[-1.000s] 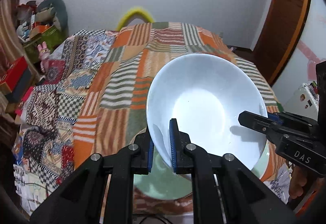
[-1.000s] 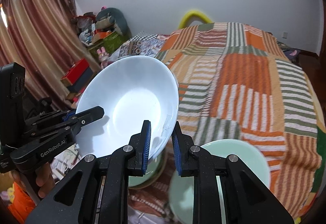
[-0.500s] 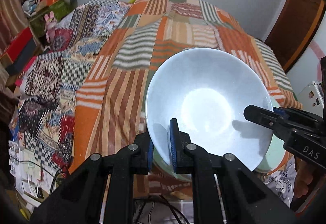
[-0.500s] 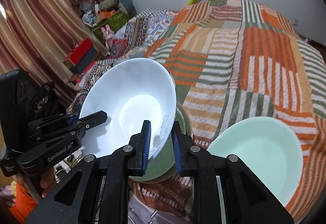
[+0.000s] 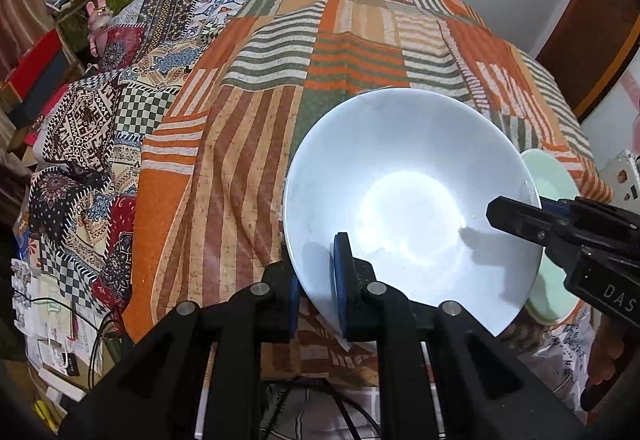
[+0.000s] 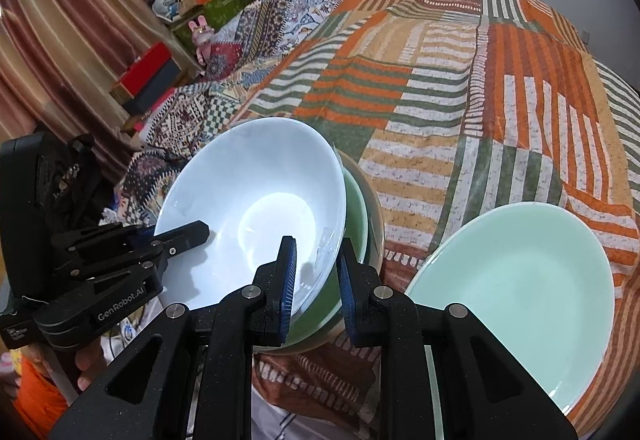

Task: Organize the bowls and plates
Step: 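Lift the white spotted bowl with both tools and carry it over the nested bowls, then lower the white spotted bowl into the mint green bowl with both tools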

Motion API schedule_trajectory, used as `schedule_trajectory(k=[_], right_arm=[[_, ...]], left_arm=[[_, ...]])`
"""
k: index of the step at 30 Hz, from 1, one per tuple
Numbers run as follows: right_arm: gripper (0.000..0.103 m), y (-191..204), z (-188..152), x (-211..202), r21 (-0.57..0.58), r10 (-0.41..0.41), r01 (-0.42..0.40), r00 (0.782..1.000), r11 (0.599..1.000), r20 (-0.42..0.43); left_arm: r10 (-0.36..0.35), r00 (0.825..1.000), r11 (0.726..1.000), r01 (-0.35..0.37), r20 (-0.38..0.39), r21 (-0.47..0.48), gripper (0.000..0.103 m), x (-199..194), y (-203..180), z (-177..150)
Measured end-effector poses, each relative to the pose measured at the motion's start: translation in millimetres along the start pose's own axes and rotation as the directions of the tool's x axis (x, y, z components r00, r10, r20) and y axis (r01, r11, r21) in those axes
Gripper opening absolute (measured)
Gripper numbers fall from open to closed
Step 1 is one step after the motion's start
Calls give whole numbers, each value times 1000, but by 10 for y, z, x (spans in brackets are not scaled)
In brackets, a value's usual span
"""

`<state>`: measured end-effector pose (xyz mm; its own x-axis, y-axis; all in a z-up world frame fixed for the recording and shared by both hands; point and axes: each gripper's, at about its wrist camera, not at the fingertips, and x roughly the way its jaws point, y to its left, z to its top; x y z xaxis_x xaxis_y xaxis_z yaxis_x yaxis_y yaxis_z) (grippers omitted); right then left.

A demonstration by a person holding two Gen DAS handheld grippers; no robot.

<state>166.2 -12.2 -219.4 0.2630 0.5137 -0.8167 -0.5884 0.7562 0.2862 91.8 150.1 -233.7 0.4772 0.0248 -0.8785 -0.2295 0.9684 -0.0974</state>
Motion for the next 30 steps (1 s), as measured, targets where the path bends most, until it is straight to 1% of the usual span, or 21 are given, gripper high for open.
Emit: schedule_trajectory(k=[2, 6, 10, 13, 16, 18, 21, 23, 24, 29, 30], right_arm=[[19, -12, -6, 17, 2, 2, -2, 1000, 1000, -2], [18, -5, -10, 11, 1, 11, -11, 1000, 1000, 3], [19, 63, -32, 15, -42, -25, 25, 1000, 999, 13], [19, 108, -45, 22, -70, -48, 50, 999, 996, 24], [19, 137, -57, 30, -95, -70, 73, 997, 993, 35], [19, 137, -61, 33, -103, -78, 82, 996, 991, 37], [19, 112, -52, 32, -96, -68, 70, 997, 993, 29], [19, 90, -43, 23, -82, -54, 55, 998, 995, 21], [19, 83, -43, 15, -76, -48, 50, 999, 996, 19], [20, 60, -43, -37, -61, -32, 33, 999, 998, 18], [23, 62, -46, -51, -62, -30, 31, 999, 998, 20]], left_arm=[[22, 1000, 1000, -22, -8, 11, 14, 46, -5, -12], [37, 999, 999, -37, -3, 27, 16, 80, -1, -32], [49, 999, 998, -49, -4, 34, 18, 95, -6, -26], [62, 998, 997, -61, -13, 48, 23, 114, -24, -19], [58, 998, 997, -57, -32, 52, 36, 140, -49, -16], [52, 998, 997, -50, -23, 57, 38, 117, -70, -15], [66, 998, 994, -67, 10, 82, 40, 17, -114, -10], [62, 997, 994, -65, 35, 85, 49, -68, -115, -3], [58, 997, 995, -62, 45, 82, 51, -105, -107, 3], [19, 997, 999, -22, 71, 35, 52, -245, 5, 61], [12, 997, 1000, -13, 73, 24, 52, -259, 29, 66]])
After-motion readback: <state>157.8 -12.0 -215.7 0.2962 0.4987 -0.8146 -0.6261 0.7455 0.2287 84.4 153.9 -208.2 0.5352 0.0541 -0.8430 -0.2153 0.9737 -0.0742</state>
